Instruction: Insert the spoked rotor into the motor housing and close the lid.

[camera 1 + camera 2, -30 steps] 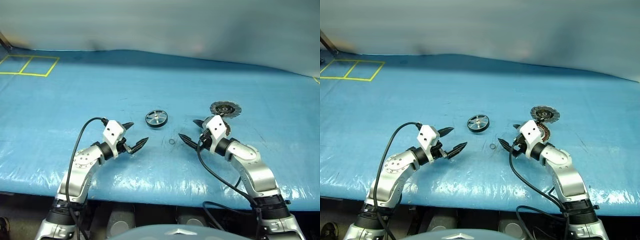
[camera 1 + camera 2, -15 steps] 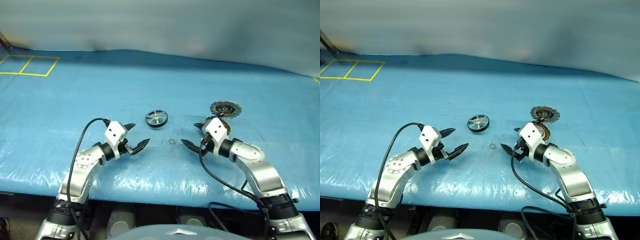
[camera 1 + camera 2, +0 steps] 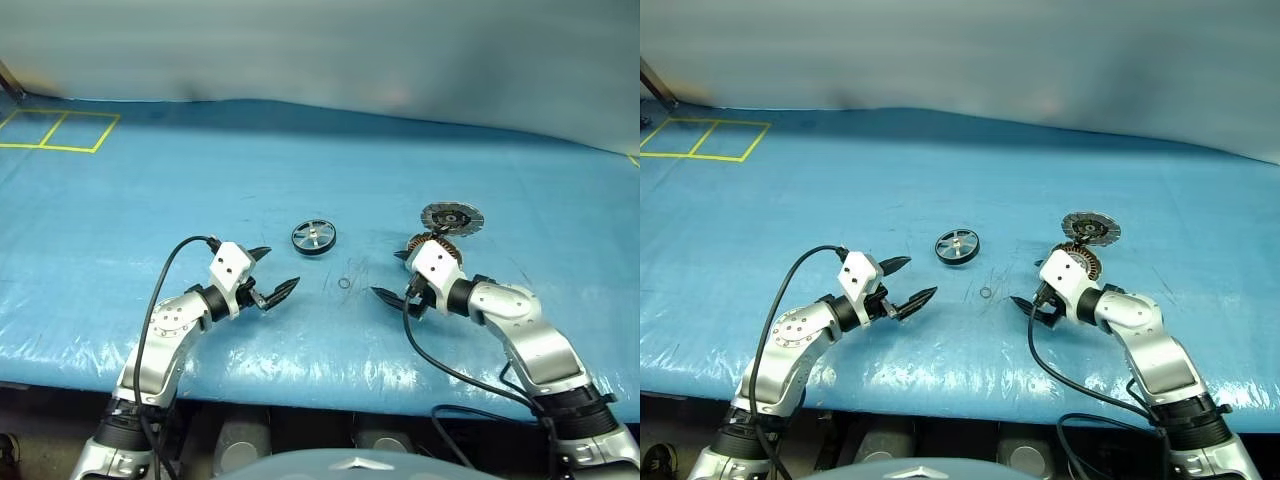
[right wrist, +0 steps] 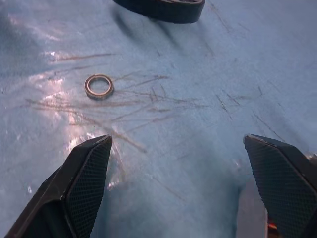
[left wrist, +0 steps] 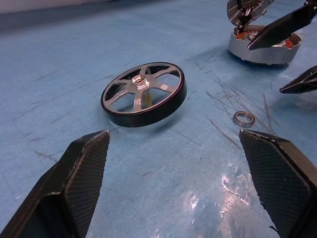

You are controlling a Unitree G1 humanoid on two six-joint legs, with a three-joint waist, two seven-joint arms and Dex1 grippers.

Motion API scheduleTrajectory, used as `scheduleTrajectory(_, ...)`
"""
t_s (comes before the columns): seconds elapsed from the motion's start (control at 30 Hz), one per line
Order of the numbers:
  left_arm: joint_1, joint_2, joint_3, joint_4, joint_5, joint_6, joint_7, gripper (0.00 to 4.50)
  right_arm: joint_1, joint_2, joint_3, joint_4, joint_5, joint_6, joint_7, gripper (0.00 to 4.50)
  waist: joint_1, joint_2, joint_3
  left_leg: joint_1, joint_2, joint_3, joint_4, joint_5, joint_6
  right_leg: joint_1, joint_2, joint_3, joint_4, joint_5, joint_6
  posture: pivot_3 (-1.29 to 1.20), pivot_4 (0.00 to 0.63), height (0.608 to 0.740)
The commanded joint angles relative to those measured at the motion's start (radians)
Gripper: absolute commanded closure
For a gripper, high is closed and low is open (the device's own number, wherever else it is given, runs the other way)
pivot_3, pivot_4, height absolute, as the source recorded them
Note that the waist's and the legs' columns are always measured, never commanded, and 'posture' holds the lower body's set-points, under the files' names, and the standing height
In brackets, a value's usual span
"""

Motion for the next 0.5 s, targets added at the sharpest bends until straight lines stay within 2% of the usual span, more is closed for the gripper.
scheduleTrajectory(0.03, -0.009, 0.004, -0.009, -0.029, 0.012, -0.015, -0.002, 0.0, -0.015, -0.06, -0.004, -0.068, -0.026, 0.024, 0.035, 0.0, -0.001, 0.0, 0.0, 0.0, 0.0, 0.0, 0.0, 0.0, 0.0, 0.0, 0.0, 0.0, 0.0, 0.0, 0.0, 0.0, 0.15, 0.74)
scheduleTrajectory(0.17, -0.007, 0.002, -0.011, -0.03, 0.02, -0.014, -0.002, 0.0, -0.033, -0.146, -0.021, -0.092, -0.047, 0.071, 0.067, 0.0, 0.0, 0.0, 0.0, 0.0, 0.0, 0.0, 0.0, 0.0, 0.0, 0.0, 0.0, 0.0, 0.0, 0.0, 0.0, 0.0, 0.15, 0.74)
scheduleTrajectory(0.33, -0.007, -0.001, -0.014, -0.024, 0.024, -0.015, -0.002, 0.0, -0.089, -0.258, -0.019, -0.03, -0.091, 0.052, 0.123, 0.0, -0.001, -0.001, 0.001, -0.001, 0.0, 0.001, 0.001, 0.0, 0.0, 0.0, -0.001, 0.0, 0.0, 0.0, 0.0, 0.0, 0.15, 0.74)
scheduleTrajectory(0.5, -0.004, -0.011, -0.024, -0.023, 0.032, -0.017, 0.005, 0.0, -0.133, -0.278, 0.023, 0.036, -0.132, 0.036, 0.156, 0.0, 0.0, -0.001, 0.001, -0.001, 0.0, 0.001, 0.001, 0.0, 0.0, -0.001, -0.001, 0.0, 0.0, 0.0, 0.0, 0.0, 0.15, 0.74)
